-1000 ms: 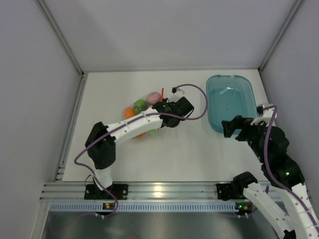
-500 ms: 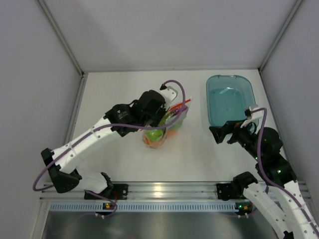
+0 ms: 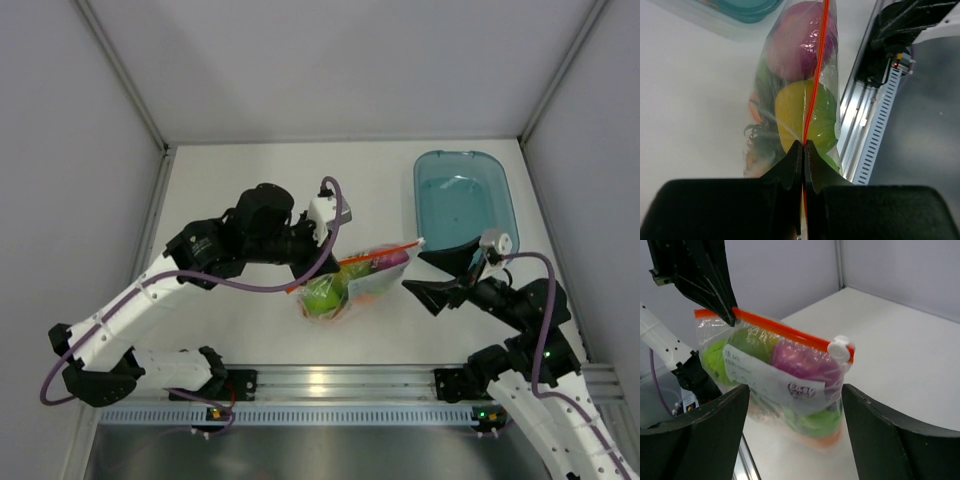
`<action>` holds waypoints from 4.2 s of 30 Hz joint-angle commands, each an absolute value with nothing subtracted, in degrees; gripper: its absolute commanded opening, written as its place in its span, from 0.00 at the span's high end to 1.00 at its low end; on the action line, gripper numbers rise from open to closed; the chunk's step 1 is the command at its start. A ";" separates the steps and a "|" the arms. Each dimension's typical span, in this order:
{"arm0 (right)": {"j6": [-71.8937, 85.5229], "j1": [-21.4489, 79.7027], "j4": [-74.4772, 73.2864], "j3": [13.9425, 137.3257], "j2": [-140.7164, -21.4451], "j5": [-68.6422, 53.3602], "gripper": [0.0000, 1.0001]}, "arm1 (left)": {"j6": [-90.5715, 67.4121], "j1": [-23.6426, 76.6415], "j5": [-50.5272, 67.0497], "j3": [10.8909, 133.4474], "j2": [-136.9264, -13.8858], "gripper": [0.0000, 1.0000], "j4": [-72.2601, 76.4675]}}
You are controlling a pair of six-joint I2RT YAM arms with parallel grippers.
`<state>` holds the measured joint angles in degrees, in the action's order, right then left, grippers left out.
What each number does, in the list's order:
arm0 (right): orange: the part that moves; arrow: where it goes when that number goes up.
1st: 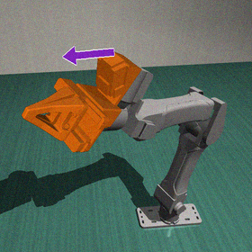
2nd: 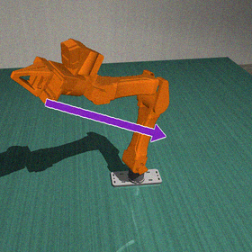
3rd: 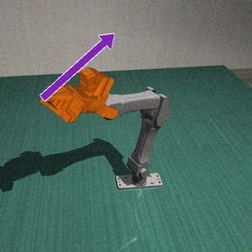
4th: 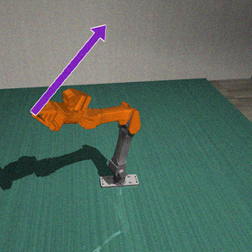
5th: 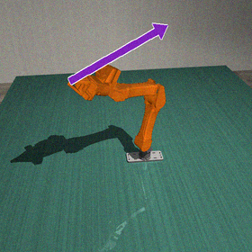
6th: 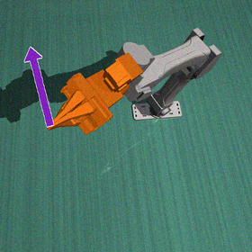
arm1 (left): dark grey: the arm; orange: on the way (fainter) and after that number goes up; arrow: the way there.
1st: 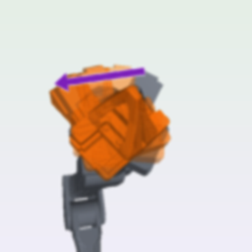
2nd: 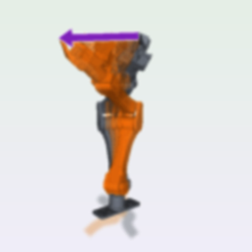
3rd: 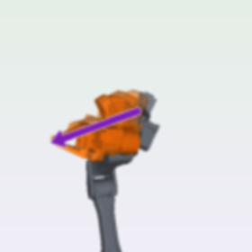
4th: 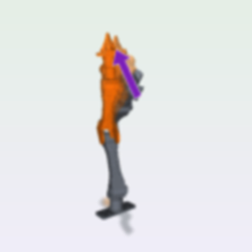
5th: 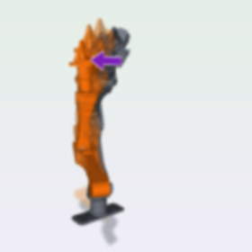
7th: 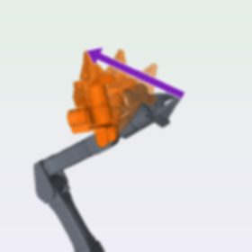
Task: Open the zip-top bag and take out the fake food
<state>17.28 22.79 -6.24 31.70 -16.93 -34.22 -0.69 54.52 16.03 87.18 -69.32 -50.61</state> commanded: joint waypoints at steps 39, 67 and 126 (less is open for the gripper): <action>20.57 23.82 7.82 37.53 -7.30 -47.29 0.73 | -3.69 54.49 35.00 88.95 -62.49 1.00 -36.39; 7.65 24.26 -16.51 50.19 -34.88 -42.01 1.00 | 1.15 50.19 27.33 67.51 -61.88 0.86 -22.34; 7.56 30.94 -17.31 48.08 -31.47 -31.47 1.00 | 4.04 48.96 54.59 77.70 -81.93 1.00 -11.78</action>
<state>6.31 30.28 -22.83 47.24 -33.58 -33.61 0.84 48.80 55.29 80.58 -84.71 -12.73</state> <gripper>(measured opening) 0.007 0.144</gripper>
